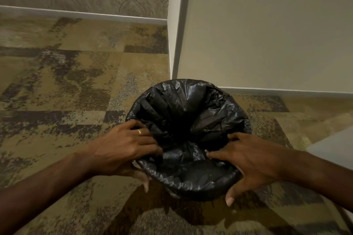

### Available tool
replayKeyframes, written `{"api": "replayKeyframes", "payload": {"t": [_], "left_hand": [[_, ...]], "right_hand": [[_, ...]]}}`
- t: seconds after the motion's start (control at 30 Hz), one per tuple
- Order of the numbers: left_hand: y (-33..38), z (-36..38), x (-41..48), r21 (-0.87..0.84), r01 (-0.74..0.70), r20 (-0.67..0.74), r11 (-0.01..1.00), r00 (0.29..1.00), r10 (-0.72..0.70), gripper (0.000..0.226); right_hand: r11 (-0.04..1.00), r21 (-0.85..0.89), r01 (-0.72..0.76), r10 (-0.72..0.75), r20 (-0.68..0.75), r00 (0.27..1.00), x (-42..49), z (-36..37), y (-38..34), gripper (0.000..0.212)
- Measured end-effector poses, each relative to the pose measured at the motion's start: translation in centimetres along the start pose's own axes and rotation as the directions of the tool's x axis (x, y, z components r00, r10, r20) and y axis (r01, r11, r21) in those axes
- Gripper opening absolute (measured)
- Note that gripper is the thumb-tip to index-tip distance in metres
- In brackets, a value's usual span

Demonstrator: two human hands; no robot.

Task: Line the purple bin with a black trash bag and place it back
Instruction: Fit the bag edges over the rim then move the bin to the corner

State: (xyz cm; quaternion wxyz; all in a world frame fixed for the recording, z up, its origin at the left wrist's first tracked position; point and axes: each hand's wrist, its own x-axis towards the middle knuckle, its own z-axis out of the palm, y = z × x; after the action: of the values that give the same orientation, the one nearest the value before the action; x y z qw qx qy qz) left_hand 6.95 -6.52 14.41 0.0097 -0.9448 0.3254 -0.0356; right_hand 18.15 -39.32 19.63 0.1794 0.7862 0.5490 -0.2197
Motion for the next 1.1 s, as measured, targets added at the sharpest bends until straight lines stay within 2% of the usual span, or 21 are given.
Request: {"api": "replayKeyframes", "payload": {"t": [0.07, 0.1, 0.13, 0.2, 0.23, 0.27, 0.33, 0.4, 0.43, 0.47, 0.53, 0.57, 0.6, 0.63, 0.7, 0.77, 0.83, 0.9, 0.97, 1.03, 1.1], "left_hand": [[0.0, -0.8, 0.2, -0.114, 0.046, -0.073, 0.992, 0.996, -0.055, 0.102], [0.1, -1.8, 0.5, -0.225, 0.110, -0.122, 0.968, 0.983, -0.140, 0.107], [0.0, -2.6, 0.7, -0.367, 0.200, -0.177, 0.909, 0.944, -0.279, 0.102], [-0.7, -3.3, 1.7, -0.572, 0.364, -0.198, 0.735, 0.808, -0.555, 0.077], [-1.3, -3.4, 2.5, -0.576, 0.466, -0.149, 0.672, 0.748, -0.647, 0.067], [-2.0, -3.4, 3.1, -0.548, 0.565, -0.073, 0.617, 0.702, -0.708, 0.063], [-3.3, -2.9, 4.3, -0.614, 0.664, 0.158, 0.426, 0.633, -0.758, 0.063], [-4.4, -2.4, 5.1, -0.761, 0.639, 0.351, 0.112, 0.551, -0.757, 0.069], [-4.6, -2.3, 5.4, -0.796, 0.606, 0.404, -0.006, 0.523, -0.751, 0.071], [-4.8, -2.3, 5.6, -0.814, 0.577, 0.422, -0.067, 0.508, -0.751, 0.071], [-4.7, -2.4, 5.8, -0.844, 0.524, 0.417, -0.118, 0.500, -0.759, 0.070], [-4.5, -2.6, 5.9, -0.852, 0.509, 0.407, -0.127, 0.489, -0.772, 0.066], [-4.4, -2.7, 6.0, -0.855, 0.501, 0.395, -0.130, 0.470, -0.789, 0.062], [-4.4, -2.9, 6.1, -0.851, 0.510, 0.388, -0.127, 0.445, -0.807, 0.060], [-4.3, -3.4, 6.1, -0.828, 0.546, 0.398, -0.130, 0.409, -0.821, 0.057], [-4.2, -3.9, 5.8, -0.810, 0.562, 0.444, -0.167, 0.402, -0.801, 0.046], [-4.1, -4.2, 5.5, -0.805, 0.559, 0.480, -0.200, 0.415, -0.772, 0.028], [-4.2, -4.1, 5.1, -0.801, 0.562, 0.496, -0.205, 0.433, -0.753, 0.024], [-4.3, -3.9, 4.5, -0.806, 0.558, 0.498, -0.196, 0.461, -0.734, 0.027], [-4.3, -3.7, 4.0, -0.804, 0.561, 0.505, -0.197, 0.469, -0.725, 0.032], [-4.2, -3.9, 3.9, -0.802, 0.558, 0.514, -0.212, 0.464, -0.721, 0.035]], "right_hand": [[0.994, 0.107, -0.014, 0.017, -0.023, 1.000, -0.9, -0.9, 0.0, 0.116], [0.986, 0.164, -0.032, 0.042, -0.058, 0.997, -1.1, -1.8, 0.0, 0.112], [0.976, 0.208, -0.059, 0.080, -0.096, 0.992, -1.1, -2.7, 0.3, 0.106], [0.981, 0.187, -0.058, 0.103, -0.242, 0.965, 0.4, -3.7, 1.1, 0.088], [0.992, 0.107, -0.059, 0.089, -0.301, 0.949, 1.7, -3.5, 1.7, 0.082], [0.996, -0.010, -0.084, 0.077, -0.287, 0.955, 3.3, -2.8, 2.5, 0.080], [0.964, -0.223, -0.143, 0.116, -0.127, 0.985, 6.1, -1.6, 3.8, 0.079], [0.924, -0.351, -0.148, 0.167, 0.022, 0.986, 7.5, -1.2, 4.3, 0.077], [0.923, -0.357, -0.145, 0.159, 0.010, 0.987, 7.8, -1.5, 4.2, 0.073], [0.938, -0.315, -0.147, 0.126, -0.086, 0.988, 8.1, -2.0, 4.0, 0.066], [0.987, -0.106, -0.120, 0.072, -0.377, 0.924, 9.0, -3.3, 3.2, 0.050], [0.996, -0.008, -0.090, 0.076, -0.461, 0.884, 9.7, -4.0, 2.6, 0.043], [0.995, 0.077, -0.070, 0.099, -0.484, 0.870, 10.6, -4.6, 2.1, 0.041], [0.986, 0.154, -0.065, 0.129, -0.455, 0.881, 11.6, -5.0, 1.7, 0.043], [0.957, 0.271, -0.107, 0.187, -0.292, 0.938, 13.9, -4.9, 1.4, 0.056], [0.911, 0.369, -0.183, 0.255, -0.155, 0.954, 15.5, -4.0, 1.0, 0.063], [0.829, 0.527, -0.185, 0.313, -0.164, 0.935, 15.4, -3.5, -0.4, 0.060], [0.756, 0.649, -0.086, 0.336, -0.272, 0.902, 13.4, -3.5, -3.1, 0.062], [0.655, 0.755, -0.012, 0.278, -0.227, 0.934, 10.4, -4.0, -6.2, 0.072], [0.567, 0.823, -0.043, 0.155, -0.055, 0.986, 8.2, -4.0, -8.6, 0.083], [0.571, 0.815, -0.094, 0.100, 0.045, 0.994, 7.3, -3.4, -9.7, 0.093]]}}
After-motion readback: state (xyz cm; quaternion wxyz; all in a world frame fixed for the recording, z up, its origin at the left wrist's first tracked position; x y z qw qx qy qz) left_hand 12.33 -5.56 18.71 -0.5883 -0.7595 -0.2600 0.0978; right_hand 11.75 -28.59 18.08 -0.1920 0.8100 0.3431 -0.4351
